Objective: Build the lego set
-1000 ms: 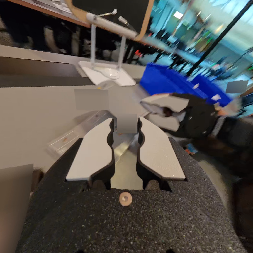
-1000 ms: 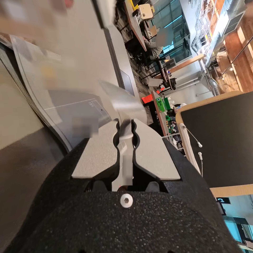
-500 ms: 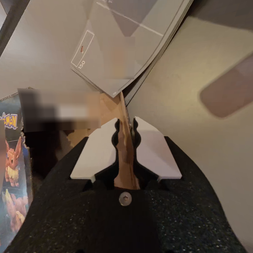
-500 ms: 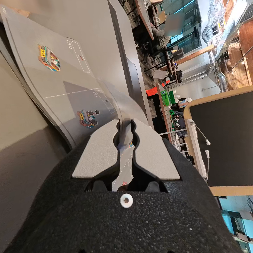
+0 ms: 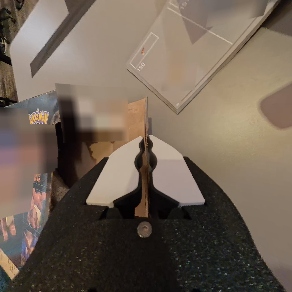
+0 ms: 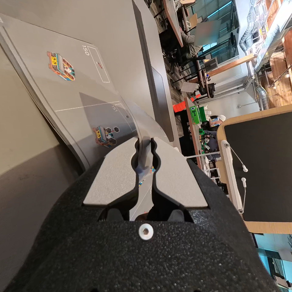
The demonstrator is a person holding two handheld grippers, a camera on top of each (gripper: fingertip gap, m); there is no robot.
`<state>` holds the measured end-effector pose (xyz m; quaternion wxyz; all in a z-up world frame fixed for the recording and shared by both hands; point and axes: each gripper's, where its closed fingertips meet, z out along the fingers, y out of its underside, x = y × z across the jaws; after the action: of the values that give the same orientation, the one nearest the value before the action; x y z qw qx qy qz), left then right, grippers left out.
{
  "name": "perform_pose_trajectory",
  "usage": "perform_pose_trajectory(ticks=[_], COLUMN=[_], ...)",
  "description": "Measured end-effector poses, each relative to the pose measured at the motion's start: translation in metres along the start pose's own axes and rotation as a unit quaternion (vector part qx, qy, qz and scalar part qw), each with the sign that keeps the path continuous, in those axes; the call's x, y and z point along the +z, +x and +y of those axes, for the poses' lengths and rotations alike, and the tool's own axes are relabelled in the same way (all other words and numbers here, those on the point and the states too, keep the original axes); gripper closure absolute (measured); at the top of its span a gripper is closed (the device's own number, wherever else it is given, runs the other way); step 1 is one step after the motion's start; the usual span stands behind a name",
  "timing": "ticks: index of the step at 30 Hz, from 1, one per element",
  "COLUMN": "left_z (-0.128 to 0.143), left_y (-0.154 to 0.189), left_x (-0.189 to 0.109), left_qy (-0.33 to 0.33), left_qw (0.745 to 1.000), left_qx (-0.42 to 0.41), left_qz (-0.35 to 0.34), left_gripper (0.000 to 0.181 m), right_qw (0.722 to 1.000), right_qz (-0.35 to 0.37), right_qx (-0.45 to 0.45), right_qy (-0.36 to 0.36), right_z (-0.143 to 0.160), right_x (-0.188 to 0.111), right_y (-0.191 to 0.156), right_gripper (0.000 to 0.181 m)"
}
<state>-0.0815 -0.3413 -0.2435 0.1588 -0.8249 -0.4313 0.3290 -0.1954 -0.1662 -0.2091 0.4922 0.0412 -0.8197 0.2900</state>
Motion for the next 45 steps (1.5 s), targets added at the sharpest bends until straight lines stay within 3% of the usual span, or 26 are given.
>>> perform_pose_trajectory(ticks=[6,14,21,25,28,32,40,45], left_z=[-0.008,-0.017,-0.022,-0.022,-0.022,-0.023,-0.025,-0.029], left_y=[-0.004,0.021,0.026,0.027,0.028,0.034,0.044,0.052], left_x=[-0.004,0.008,0.012,0.012,0.014,0.018,0.028,0.027], left_qy=[0.017,0.018,0.026,0.024,0.019,0.014,0.005,0.025], left_qw=[1.000,0.999,0.997,0.997,0.997,0.996,0.995,0.991], left_qx=[-0.015,-0.008,-0.018,-0.017,-0.013,-0.005,-0.002,-0.016], left_qz=[0.008,0.050,0.076,0.076,0.078,0.084,0.102,0.127], left_gripper=[0.179,0.179,0.179,0.179,0.179,0.178,0.178,0.170], right_qw=[0.999,0.990,0.979,0.984,0.991,0.990,0.986,0.989], right_qz=[-0.020,-0.083,-0.159,-0.147,-0.124,-0.129,-0.157,-0.145], right_qx=[-0.032,-0.093,-0.066,-0.042,-0.033,-0.029,-0.030,0.015], right_qy=[0.016,0.066,0.105,0.091,0.028,-0.038,-0.050,-0.027], right_z=[-0.014,-0.052,-0.072,-0.064,-0.035,-0.002,0.003,0.002], right_x=[0.001,-0.002,-0.023,-0.027,-0.014,0.004,0.019,0.009], right_y=[-0.013,-0.054,-0.067,-0.045,-0.021,-0.019,-0.046,-0.034], right_gripper=[0.169,0.166,0.156,0.157,0.158,0.158,0.159,0.156])
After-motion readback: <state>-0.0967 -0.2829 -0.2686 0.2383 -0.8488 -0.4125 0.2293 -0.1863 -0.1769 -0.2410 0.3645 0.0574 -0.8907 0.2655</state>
